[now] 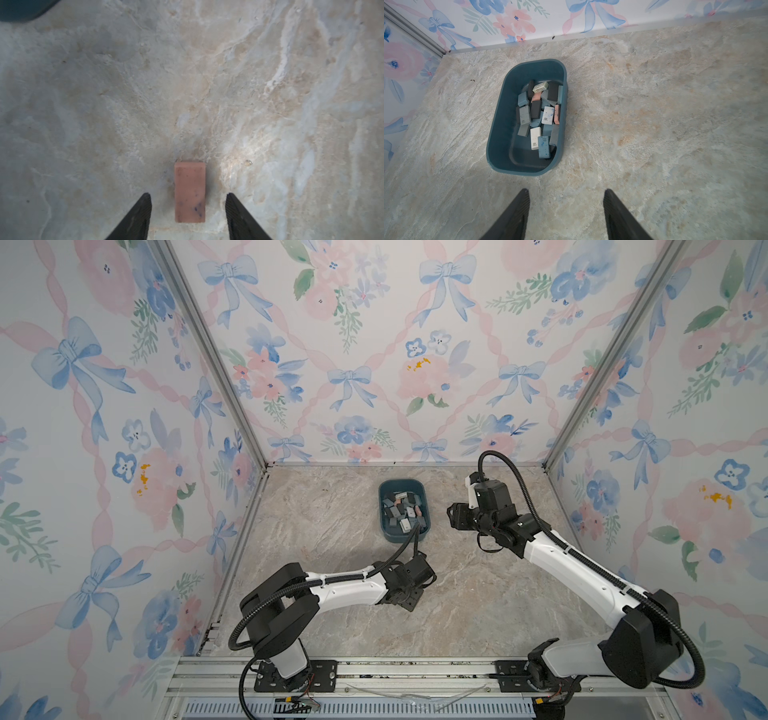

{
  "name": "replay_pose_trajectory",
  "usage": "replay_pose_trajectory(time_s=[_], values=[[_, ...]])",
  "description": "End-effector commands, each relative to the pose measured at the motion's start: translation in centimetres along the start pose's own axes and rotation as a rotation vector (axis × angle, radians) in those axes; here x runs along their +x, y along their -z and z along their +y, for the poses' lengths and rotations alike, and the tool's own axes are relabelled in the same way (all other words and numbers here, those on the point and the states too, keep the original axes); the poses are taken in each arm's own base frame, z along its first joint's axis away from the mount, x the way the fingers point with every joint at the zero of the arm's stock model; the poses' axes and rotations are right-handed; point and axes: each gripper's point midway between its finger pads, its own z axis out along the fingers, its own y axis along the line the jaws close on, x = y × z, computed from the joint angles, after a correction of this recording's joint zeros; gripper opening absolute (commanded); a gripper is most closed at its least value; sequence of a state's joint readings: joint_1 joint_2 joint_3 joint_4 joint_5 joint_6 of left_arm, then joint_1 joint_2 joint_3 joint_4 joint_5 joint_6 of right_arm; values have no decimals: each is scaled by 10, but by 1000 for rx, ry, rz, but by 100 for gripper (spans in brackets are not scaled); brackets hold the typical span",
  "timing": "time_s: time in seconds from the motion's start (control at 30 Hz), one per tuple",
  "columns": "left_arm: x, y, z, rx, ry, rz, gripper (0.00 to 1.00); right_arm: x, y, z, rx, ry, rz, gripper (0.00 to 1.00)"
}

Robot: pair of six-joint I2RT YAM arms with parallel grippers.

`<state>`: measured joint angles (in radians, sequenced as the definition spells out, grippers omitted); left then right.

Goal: Put the eraser in the storage box
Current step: Pick up the eraser from the center of the board.

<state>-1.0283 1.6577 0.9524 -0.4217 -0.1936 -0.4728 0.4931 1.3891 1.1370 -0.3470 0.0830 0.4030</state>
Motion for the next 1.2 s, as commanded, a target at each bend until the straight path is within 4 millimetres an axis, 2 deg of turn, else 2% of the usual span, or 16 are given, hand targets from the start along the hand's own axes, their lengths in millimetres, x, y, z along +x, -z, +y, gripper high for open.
replay_pose_trajectory(time_s=[0.0,0.37,0.53,0.83,1.17], values=[[5,-5,-4,-3,-45,48,60,2,4,-8,12,-12,-4,60],[23,-21,4,-61,-70,142,55,13,-8,-14,19,-26,26,60],[25,-24,1,-50,-72,156,42,15,-9,-15,21,-28,30,60],[31,-25,4,-59,-74,179,25,15,-10,-17,26,-34,31,60],[26,-19,7,-74,-66,157,24,14,-12,-17,26,-40,29,59]])
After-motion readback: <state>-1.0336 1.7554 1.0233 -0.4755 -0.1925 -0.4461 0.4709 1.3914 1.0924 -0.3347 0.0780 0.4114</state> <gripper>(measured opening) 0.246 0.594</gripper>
